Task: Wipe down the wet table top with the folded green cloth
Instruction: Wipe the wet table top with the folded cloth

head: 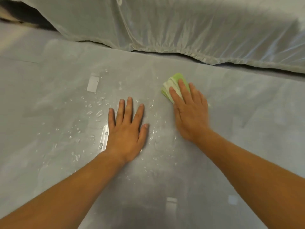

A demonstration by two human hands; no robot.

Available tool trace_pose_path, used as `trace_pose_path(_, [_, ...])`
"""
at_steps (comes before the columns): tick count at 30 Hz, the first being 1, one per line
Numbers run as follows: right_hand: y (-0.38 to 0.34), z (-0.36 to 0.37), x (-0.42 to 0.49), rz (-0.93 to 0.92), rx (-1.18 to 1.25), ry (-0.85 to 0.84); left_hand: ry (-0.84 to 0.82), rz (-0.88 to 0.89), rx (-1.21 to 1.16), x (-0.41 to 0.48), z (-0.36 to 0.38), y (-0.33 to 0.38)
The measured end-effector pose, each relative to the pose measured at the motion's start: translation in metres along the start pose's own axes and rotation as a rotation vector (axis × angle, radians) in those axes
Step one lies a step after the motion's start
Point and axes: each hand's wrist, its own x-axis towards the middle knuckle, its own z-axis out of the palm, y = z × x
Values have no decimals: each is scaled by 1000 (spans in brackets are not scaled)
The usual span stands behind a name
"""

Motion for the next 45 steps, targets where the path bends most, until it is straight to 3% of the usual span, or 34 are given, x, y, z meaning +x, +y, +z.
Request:
trace_pose_path(5, [9, -3, -79, -318, -7, -144, 13, -9, -63, -8, -7, 0])
trace_pose_path(9, [29, -6, -32, -99, -26, -66, 32, -34, -71, -41, -4, 5])
trace_pose_path(12, [-1, 0, -46, 13, -15, -19, 37, -81, -105, -69, 2, 9])
trace_pose_path(16, [-33, 3, -142, -257, -44, -114, 26, -127, -77, -94, 14, 11])
trace_pose_path(19, [-16, 1, -156, -338, -31, -146, 26, -130, -75, -110, 21, 12])
trace_pose_path(26, [-19, 0, -97, 44, -36, -82, -1, -118, -48, -144, 29, 3])
trace_pose_path(33, [-52, 5, -229, -285, 15, -180, -36, -58, -17, -173, 39, -1])
trace_pose_path(40, [-64, 10, -179, 173, 15, -85, -17, 35, 21, -194, 41, -10])
trace_pose_path(45, [-99, 21, -262, 64, 40, -79, -40, 74, 35, -217, 48, -16])
